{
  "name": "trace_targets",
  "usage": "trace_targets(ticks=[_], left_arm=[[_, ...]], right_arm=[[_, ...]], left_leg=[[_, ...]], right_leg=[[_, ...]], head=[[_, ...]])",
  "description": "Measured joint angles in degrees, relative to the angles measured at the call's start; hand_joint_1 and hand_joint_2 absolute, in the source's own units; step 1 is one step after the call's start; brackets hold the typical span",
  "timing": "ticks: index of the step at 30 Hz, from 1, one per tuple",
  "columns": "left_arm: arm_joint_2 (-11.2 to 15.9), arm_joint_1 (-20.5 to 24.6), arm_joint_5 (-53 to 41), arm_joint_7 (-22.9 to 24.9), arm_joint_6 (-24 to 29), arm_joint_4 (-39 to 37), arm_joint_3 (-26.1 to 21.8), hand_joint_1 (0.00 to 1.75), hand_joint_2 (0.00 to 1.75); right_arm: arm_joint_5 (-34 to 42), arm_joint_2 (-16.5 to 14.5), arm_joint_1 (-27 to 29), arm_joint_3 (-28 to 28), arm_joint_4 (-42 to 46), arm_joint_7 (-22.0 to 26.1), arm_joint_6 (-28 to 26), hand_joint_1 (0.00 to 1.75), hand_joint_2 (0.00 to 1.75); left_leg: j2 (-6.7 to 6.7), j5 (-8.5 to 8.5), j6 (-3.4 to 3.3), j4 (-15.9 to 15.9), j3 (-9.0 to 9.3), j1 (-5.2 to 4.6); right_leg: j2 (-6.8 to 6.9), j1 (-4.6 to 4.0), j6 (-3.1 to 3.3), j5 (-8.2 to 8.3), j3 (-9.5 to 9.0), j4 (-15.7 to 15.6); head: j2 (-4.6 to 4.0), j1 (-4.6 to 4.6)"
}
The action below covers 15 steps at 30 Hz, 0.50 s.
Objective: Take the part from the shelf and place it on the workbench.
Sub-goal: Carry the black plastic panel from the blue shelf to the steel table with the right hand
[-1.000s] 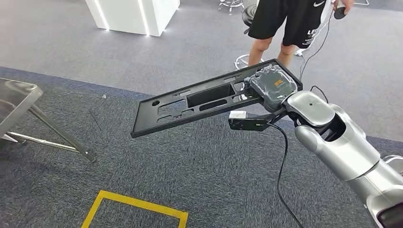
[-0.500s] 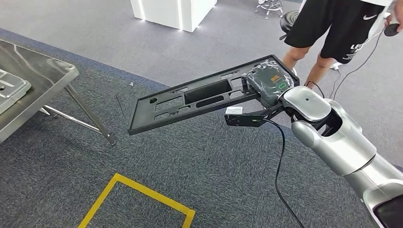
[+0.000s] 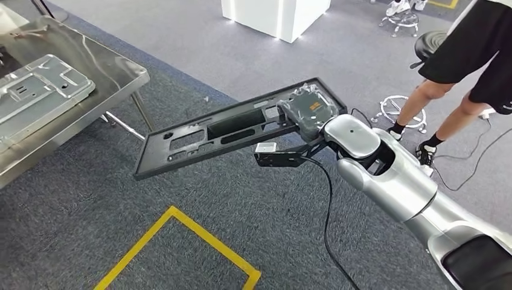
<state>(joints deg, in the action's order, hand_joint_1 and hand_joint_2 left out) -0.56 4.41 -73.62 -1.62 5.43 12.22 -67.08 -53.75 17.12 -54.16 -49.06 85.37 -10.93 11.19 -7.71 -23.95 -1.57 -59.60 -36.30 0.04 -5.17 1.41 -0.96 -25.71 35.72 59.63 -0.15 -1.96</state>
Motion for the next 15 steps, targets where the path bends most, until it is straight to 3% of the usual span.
trace_targets(ticks=[1,2,4,6,8,9,11,12,13,15], left_arm=[[0.12,-0.10,-0.05,-0.03,0.00,0.00,-0.01,0.00,1.75],[0.15,-0.32,-0.13,-0.08,0.01,-0.01,-0.02,0.00,1.75],[0.32,-0.55,-0.29,-0.20,0.05,-0.03,-0.04,0.00,1.75],[0.45,-0.29,-0.59,-0.41,0.12,-0.03,-0.03,0.00,1.75],[0.44,-0.06,-0.92,-0.62,0.16,-0.04,-0.02,0.00,1.75],[0.41,-0.09,-1.07,-0.70,0.19,-0.04,-0.02,0.00,1.75],[0.41,-0.19,-1.30,-0.74,0.27,-0.03,-0.02,0.00,1.75],[0.42,-0.17,-1.40,-0.75,0.32,-0.02,-0.02,0.00,1.75],[0.42,-0.10,-1.48,-0.75,0.37,-0.02,-0.02,0.00,1.75],[0.40,0.03,-1.73,-0.73,0.42,-0.02,-0.02,0.00,1.75]], right_arm=[[-0.22,-0.73,-0.33,-0.34,-0.37,-0.13,-0.01,1.75,1.75],[-0.57,-1.60,-0.72,-0.72,-0.79,-0.29,0.02,1.75,1.75],[-1.33,-3.41,-1.68,-1.39,-1.59,-0.63,0.15,1.75,1.75],[-1.64,-5.18,-2.82,-1.94,-2.42,-0.89,0.62,1.75,1.75],[-1.63,-7.00,-4.11,-2.50,-3.40,-1.09,1.42,1.75,1.75],[-1.64,-7.91,-4.71,-2.83,-3.89,-1.18,1.80,1.75,1.75],[-1.76,-9.54,-5.78,-3.53,-4.67,-1.26,2.30,1.75,1.75],[-1.92,-10.31,-6.36,-3.85,-5.00,-1.31,2.51,1.75,1.75],[-2.16,-11.09,-7.05,-4.17,-5.33,-1.39,2.78,1.75,1.75],[-2.63,-12.79,-8.31,-4.90,-5.94,-1.58,3.34,1.75,1.75]], left_leg=[[-0.78,0.13,0.44,0.20,-0.24,0.14],[-0.73,0.10,0.85,0.17,-0.36,0.19],[2.05,-1.26,1.53,-2.15,-1.48,0.04],[5.81,-4.26,2.08,-8.71,-4.74,0.28],[7.00,-5.90,2.55,-14.52,-7.99,0.68],[7.20,-5.30,2.72,-14.79,-8.30,0.87],[8.14,-1.56,2.90,-9.00,-5.59,1.09],[9.45,-0.02,2.91,-5.16,-3.64,0.93],[10.47,0.99,2.64,-2.12,-2.17,0.71],[11.34,0.97,1.90,0.03,-1.20,0.25]], right_leg=[[0.72,0.00,0.21,-0.02,-0.15,-0.34],[1.49,-0.02,0.52,0.05,-0.42,-0.72],[3.03,0.12,1.24,0.20,-1.14,-1.48],[4.65,-0.17,1.72,0.00,-1.64,-1.75],[6.35,-0.37,1.88,-0.36,-1.98,-1.73],[7.14,-0.42,1.86,-0.59,-2.18,-1.71],[8.60,-0.47,1.60,-1.15,-2.72,-1.60],[9.24,-0.58,1.39,-1.46,-2.97,-1.51],[9.83,-0.78,1.11,-1.77,-3.12,-1.36],[10.85,-1.26,0.60,-2.30,-3.39,-1.23]], head=[[0.00,0.01],[0.00,0.01],[0.00,-0.01],[0.00,-0.01],[0.00,-0.01],[0.00,-0.01],[0.00,-0.01],[0.00,-0.02],[0.00,-0.01],[0.00,0.00]])
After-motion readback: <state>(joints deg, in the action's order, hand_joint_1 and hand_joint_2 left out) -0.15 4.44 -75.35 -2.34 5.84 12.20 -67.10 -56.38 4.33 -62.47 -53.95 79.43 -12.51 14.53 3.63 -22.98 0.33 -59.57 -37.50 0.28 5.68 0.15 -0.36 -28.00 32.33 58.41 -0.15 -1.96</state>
